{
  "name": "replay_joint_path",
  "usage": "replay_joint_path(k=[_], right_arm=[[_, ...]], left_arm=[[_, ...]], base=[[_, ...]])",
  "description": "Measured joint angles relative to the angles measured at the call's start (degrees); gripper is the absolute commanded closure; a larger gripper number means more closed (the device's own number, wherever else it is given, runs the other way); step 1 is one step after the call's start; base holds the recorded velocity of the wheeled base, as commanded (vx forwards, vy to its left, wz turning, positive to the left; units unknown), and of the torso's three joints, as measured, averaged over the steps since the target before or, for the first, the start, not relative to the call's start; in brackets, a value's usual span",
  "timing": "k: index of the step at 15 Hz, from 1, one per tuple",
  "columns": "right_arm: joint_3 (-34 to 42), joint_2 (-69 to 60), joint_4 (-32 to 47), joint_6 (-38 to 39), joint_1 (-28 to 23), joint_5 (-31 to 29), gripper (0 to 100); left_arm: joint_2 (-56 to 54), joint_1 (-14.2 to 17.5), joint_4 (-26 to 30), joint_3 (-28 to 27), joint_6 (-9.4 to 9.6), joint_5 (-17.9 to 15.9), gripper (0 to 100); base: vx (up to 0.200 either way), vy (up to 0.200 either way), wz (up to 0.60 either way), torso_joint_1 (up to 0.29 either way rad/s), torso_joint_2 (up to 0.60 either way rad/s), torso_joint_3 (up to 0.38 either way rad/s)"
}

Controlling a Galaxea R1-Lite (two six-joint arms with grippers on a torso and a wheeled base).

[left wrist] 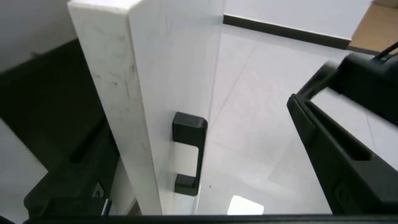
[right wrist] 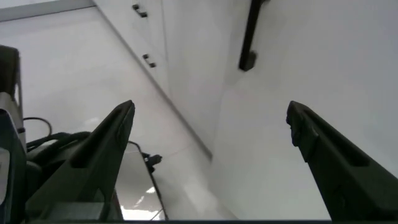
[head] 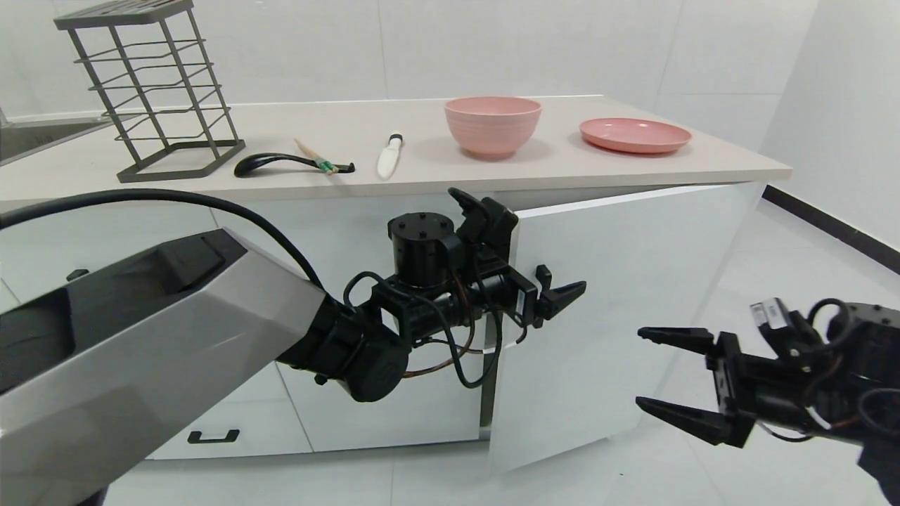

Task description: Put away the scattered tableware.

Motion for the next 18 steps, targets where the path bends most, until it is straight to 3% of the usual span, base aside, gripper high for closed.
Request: replay_joint_path(k=[5,11,18], right_arm=[[8.4,-24.1,0.7,-0.6,-4.1,-3.4,0],[-1.2,-44.3,0.7,-0.7,-9.7,-5.6,0],[-1.6,-50.5,0.7,-0.8,-11.3,-5.7,0]], left_arm=[[-2.3,-1.8,-1.4,4.3,0.35,0.0,0],[-3.2,-8.2,-6.4,7.4,0.44,-0.3,0],[-3.0,-13.2,-8.2,8.5,0.46,-0.9,0]], base=[[0.000,0.000,0.00,0.000,0.00,0.000],[0.000,0.000,0.00,0.000,0.00,0.000],[0.000,0.000,0.00,0.000,0.00,0.000]])
